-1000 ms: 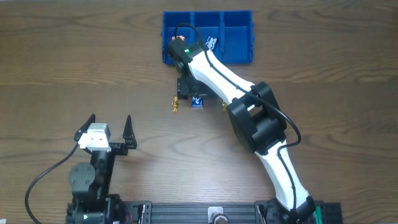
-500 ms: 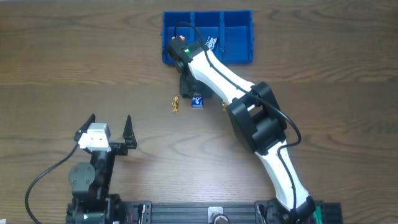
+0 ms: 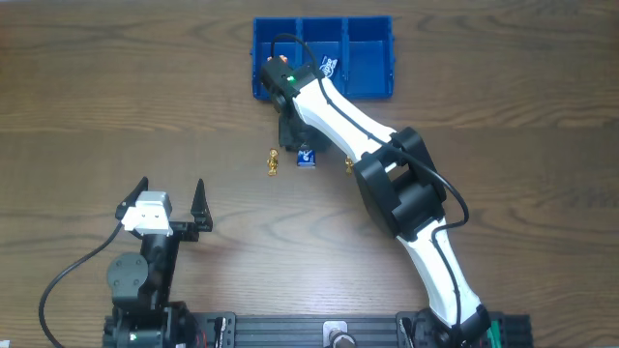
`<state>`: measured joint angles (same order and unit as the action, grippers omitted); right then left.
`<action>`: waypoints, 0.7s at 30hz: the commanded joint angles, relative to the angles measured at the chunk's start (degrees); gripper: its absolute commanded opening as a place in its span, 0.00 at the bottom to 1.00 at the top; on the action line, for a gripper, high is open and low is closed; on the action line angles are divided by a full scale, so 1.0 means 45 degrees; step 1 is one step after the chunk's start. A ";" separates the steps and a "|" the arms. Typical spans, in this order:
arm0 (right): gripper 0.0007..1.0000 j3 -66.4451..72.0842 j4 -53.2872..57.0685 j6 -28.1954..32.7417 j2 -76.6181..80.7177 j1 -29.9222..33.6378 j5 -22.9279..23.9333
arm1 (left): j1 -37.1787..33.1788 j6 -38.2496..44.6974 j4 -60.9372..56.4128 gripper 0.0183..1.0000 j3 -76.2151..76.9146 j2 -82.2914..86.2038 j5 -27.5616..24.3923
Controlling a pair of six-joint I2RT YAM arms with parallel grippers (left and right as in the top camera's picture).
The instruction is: Sort Candies Into Trays
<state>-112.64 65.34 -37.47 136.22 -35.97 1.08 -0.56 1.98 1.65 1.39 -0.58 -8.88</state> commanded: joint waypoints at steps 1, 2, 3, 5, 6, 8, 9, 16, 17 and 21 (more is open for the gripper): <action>0.24 0.0010 -0.0262 0.0442 -0.2346 0.0073 0.1681 | 0.0044 0.0189 0.0432 1.00 -0.0248 0.0073 -0.0228; 0.23 -0.0005 -0.0457 0.0607 -0.2953 0.0155 0.2161 | 0.0044 0.0189 0.0432 1.00 -0.0248 0.0073 -0.0228; 0.21 -0.0073 -0.0714 0.0801 -0.3507 0.0267 0.2589 | 0.0049 0.0189 0.0432 1.00 -0.0248 0.0073 -0.0228; 0.18 -0.0311 -0.1209 0.1171 -0.4240 0.0427 0.3429 | 0.0044 0.0189 0.0432 1.00 -0.0248 0.0073 -0.0228; 0.18 -0.0461 -0.1821 0.1617 -0.4721 0.0495 0.4464 | 0.0044 0.0189 0.0432 1.00 -0.0248 0.0073 -0.0228; 0.18 -0.0559 -0.2705 0.2375 -0.5139 0.0510 0.5464 | 0.0049 0.0189 0.0432 1.00 -0.0248 0.0073 -0.0228; 0.19 -0.0597 -0.3196 0.2837 -0.5246 0.0510 0.5795 | 0.0044 0.0189 0.0432 1.00 -0.0248 0.0073 -0.0228; 0.20 -0.0665 -0.6120 0.4784 -0.4833 0.0971 0.6042 | 0.0044 0.0189 0.0432 1.00 -0.0248 0.0073 -0.0228; 0.20 -0.0661 -0.6319 0.4775 -0.4668 0.1049 0.6028 | 0.0049 0.0189 0.0432 1.00 -0.0248 0.0073 -0.0228; 0.20 -0.0665 -0.6659 0.4760 -0.3959 0.1452 0.5013 | 0.0049 0.0185 0.0432 1.00 -0.0248 0.0073 -0.0228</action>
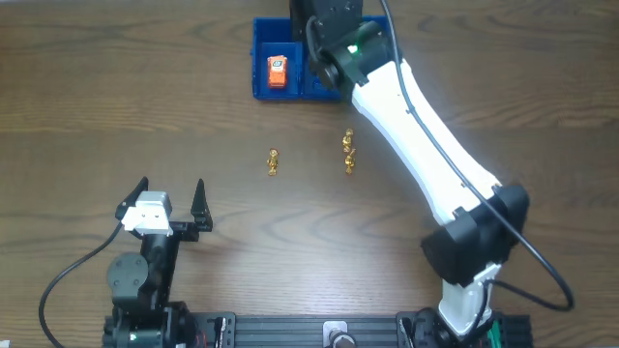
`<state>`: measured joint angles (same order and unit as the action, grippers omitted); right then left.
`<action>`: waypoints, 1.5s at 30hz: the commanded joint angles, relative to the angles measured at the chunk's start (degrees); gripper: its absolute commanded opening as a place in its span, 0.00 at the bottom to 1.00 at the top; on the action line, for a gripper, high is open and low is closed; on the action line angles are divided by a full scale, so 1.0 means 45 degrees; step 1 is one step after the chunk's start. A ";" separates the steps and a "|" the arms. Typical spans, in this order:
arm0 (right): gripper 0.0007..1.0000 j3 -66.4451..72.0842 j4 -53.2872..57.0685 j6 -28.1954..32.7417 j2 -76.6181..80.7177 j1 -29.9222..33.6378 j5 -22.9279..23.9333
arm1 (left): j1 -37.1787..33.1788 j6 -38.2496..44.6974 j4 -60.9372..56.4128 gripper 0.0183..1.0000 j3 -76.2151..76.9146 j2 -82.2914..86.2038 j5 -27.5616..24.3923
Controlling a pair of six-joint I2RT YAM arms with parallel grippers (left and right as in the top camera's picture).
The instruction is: Sort Candies Into Trays
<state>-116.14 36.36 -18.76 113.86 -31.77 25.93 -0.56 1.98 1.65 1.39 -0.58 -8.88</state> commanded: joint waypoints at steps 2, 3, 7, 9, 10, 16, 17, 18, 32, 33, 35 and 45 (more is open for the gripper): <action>0.20 0.0117 -0.0194 0.0384 0.1379 0.0733 -0.0996 | 0.0049 0.0189 0.0432 1.00 -0.0248 0.0073 -0.0228; 0.20 0.0117 -0.0146 0.0170 0.1554 0.0850 -0.1180 | 0.0049 0.0189 0.0432 1.00 -0.0248 0.0073 -0.0228; 0.21 0.0117 0.0136 -0.0500 0.2215 0.1248 -0.1763 | 0.0049 0.0189 0.0432 1.00 -0.0248 0.0073 -0.0228; 0.21 0.0117 0.0194 -0.0500 0.2463 0.1282 -0.2093 | 0.0044 0.0189 0.0432 1.00 -0.0248 0.0073 -0.0228; 0.21 0.0117 0.0233 -0.0500 0.2574 0.1277 -0.2229 | 0.0049 0.0189 0.0432 1.00 -0.0248 0.0073 -0.0228; 0.22 0.0117 0.0364 -0.0602 0.3157 0.1277 -0.2497 | 0.0049 0.0189 0.0432 1.00 -0.0248 0.0073 -0.0228; 0.21 0.0126 0.0369 -0.0612 0.3235 0.1277 -0.2521 | 0.0044 0.0189 0.0432 1.00 -0.0248 0.0073 -0.0228; 0.21 0.0126 0.0369 -0.0646 0.3313 0.1277 -0.2545 | 0.0044 0.0189 0.0432 1.00 -0.0248 0.0073 -0.0228; 0.22 0.0126 0.0330 -0.0835 0.3376 0.1224 -0.2652 | 0.0049 0.0189 0.0432 1.00 -0.0248 0.0073 -0.0228; 0.22 0.0126 0.0330 -0.0835 0.3371 0.1219 -0.2657 | 0.0044 0.0189 0.0432 1.00 -0.0248 0.0073 -0.0228; 0.23 0.0126 0.0350 -0.0835 0.3371 0.1214 -0.2657 | 0.0044 0.0189 0.0432 1.00 -0.0248 0.0073 -0.0228; 0.30 0.0126 0.0369 -0.0831 0.3376 0.1214 -0.2696 | 0.0044 0.0189 0.0432 1.00 -0.0248 0.0073 -0.0228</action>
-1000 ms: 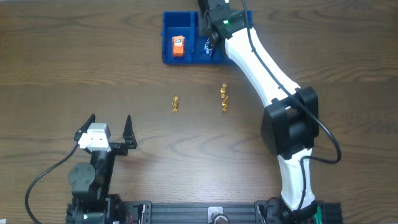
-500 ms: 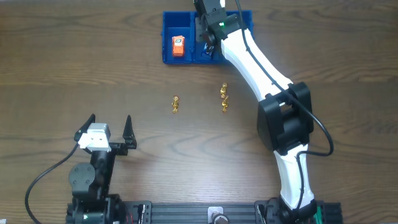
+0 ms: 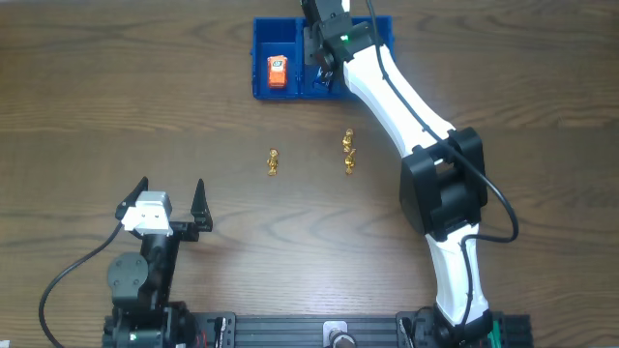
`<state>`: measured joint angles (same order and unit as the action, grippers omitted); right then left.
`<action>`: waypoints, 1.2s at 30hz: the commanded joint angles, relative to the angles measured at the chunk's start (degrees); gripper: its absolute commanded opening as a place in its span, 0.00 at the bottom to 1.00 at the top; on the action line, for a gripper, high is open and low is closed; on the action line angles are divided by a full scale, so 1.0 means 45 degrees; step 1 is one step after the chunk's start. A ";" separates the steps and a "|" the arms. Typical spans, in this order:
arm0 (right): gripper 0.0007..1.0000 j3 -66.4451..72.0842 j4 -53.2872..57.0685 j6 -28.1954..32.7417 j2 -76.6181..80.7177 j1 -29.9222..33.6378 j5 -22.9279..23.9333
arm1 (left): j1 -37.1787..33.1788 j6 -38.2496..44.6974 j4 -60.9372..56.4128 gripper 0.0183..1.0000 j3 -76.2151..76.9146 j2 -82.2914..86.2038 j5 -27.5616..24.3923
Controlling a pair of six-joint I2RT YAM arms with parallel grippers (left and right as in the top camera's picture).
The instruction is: Sort Candies Into Trays
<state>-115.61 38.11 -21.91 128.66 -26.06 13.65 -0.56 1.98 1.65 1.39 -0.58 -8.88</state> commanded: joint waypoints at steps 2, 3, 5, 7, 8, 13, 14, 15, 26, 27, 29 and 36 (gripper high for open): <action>0.48 0.0010 -0.0024 -0.0131 0.0087 -0.0053 0.0034 | 0.0044 0.0189 0.0432 1.00 -0.0248 0.0073 -0.0228; 0.56 0.0010 -0.0019 -0.0131 0.0087 -0.0053 0.0034 | 0.0049 0.0189 0.0432 1.00 -0.0248 0.0073 -0.0228; 0.78 0.0010 0.0068 -0.0131 0.0087 -0.0053 0.0029 | 0.0049 0.0189 0.0432 1.00 -0.0248 0.0073 -0.0228; 0.82 0.0010 0.0141 -0.0126 0.0087 -0.0053 0.0029 | 0.0044 0.0189 0.0432 1.00 -0.0248 0.0073 -0.0228; 0.85 0.0010 0.0170 -0.0126 0.0087 -0.0053 0.0029 | 0.0049 0.0185 0.0432 1.00 -0.0248 0.0073 -0.0228; 0.87 0.0005 0.0282 -0.0121 0.0083 -0.0053 0.0034 | 0.0049 0.0185 0.0432 1.00 -0.0248 0.0073 -0.0228; 0.87 0.0000 0.0325 -0.0121 0.0068 -0.0053 0.0034 | 0.0049 0.0189 0.0432 1.00 -0.0248 0.0073 -0.0228; 0.87 -0.0019 0.0418 -0.0126 0.0029 -0.0053 0.0029 | 0.0044 0.0189 0.0432 1.00 -0.0248 0.0073 -0.0228; 0.87 -0.1161 0.3521 -0.0219 -0.1491 -0.1681 -0.0243 | 0.0044 0.0189 0.0432 1.00 -0.0248 0.0073 -0.0228; 0.87 -0.1161 0.3837 -0.0437 -0.1511 -0.1928 -0.0437 | 0.0044 0.0189 0.0432 1.00 -0.0248 0.0073 -0.0228; 0.86 -0.1156 0.4575 -0.1054 -0.1486 -0.2331 -0.0821 | 0.0049 0.0185 0.0432 1.00 -0.0248 0.0073 -0.0228; 0.86 -0.0986 0.6445 -0.3099 -0.0782 -0.3366 -0.1783 | 0.0049 0.0189 0.0432 1.00 -0.0248 0.0073 -0.0228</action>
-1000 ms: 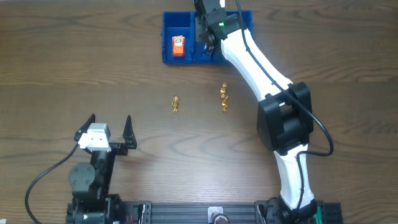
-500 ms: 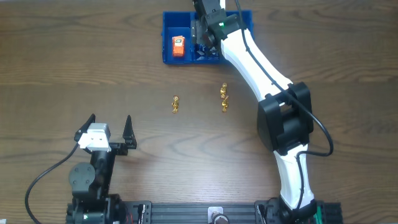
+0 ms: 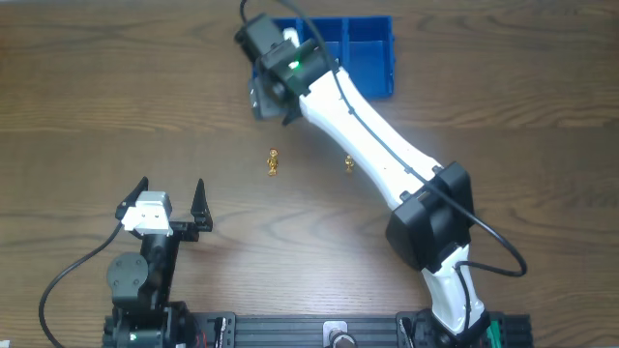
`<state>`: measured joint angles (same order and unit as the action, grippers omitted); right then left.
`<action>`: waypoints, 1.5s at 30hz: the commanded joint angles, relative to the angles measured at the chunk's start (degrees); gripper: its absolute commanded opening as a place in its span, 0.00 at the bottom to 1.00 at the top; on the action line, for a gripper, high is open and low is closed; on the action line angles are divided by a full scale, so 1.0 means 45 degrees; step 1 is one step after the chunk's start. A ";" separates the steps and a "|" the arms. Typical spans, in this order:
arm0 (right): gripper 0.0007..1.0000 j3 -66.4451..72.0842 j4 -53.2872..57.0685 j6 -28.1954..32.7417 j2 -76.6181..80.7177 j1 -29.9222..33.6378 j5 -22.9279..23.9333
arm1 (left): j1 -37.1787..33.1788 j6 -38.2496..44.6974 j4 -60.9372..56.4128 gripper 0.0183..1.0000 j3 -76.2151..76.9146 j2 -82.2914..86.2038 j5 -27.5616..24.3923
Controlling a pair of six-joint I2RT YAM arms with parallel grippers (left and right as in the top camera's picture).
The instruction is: Sort Candies Into Trays
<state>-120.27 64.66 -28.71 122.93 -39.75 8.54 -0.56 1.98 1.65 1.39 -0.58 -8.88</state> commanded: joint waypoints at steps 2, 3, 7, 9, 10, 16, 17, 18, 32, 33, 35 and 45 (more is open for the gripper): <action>0.86 0.0049 0.0661 -0.1681 0.0850 -0.0651 -0.0840 | 0.0049 0.0189 0.0432 1.00 -0.0248 0.0073 -0.0228; 0.86 0.0049 0.0665 -0.1768 0.1015 -0.0748 -0.0884 | 0.0044 0.0189 0.0432 1.00 -0.0248 0.0073 -0.0228; 0.86 0.0049 0.0816 -0.2200 0.1734 -0.0928 -0.1093 | 0.0044 0.0189 0.0432 1.00 -0.0248 0.0073 -0.0228; 0.85 0.0049 0.0797 -0.2307 0.2191 -0.0991 -0.1433 | 0.0044 0.0189 0.0432 1.00 -0.0248 0.0073 -0.0228; 0.85 0.0049 0.0787 -0.2322 0.2380 -0.1015 -0.1525 | 0.0044 0.0189 0.0432 1.00 -0.0248 0.0073 -0.0228; 0.85 0.0049 0.0767 -0.2633 0.3254 -0.1083 -0.1710 | 0.0044 0.0189 0.0432 1.00 -0.0248 0.0073 -0.0228; 0.84 0.0049 0.0772 -0.2642 0.3347 -0.1083 -0.1758 | 0.0044 0.0189 0.0432 1.00 -0.0248 0.0073 -0.0228; 0.84 0.0049 0.0782 -0.2676 0.3434 -0.1083 -0.1821 | 0.0049 0.0189 0.0432 1.00 -0.0248 0.0073 -0.0228; 0.77 0.0058 0.0996 -0.3249 0.3944 -0.1083 -0.2254 | 0.0049 0.0189 0.0432 1.00 -0.0248 0.0073 -0.0228; 0.76 0.0058 0.0996 -0.3249 0.3978 -0.1083 -0.2254 | 0.0044 0.0189 0.0432 1.00 -0.0248 0.0073 -0.0228; 0.75 0.0058 0.0996 -0.3288 0.4007 -0.1083 -0.2254 | 0.0049 0.0189 0.0432 1.00 -0.0248 0.0073 -0.0228; 0.61 0.0058 0.0894 -0.3677 0.4051 -0.1083 -0.2050 | 0.0044 0.0189 0.0432 1.00 -0.0248 0.0073 -0.0228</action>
<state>-120.16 68.93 -43.97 140.20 -44.56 -1.52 -0.56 1.98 1.65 1.39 -0.58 -8.88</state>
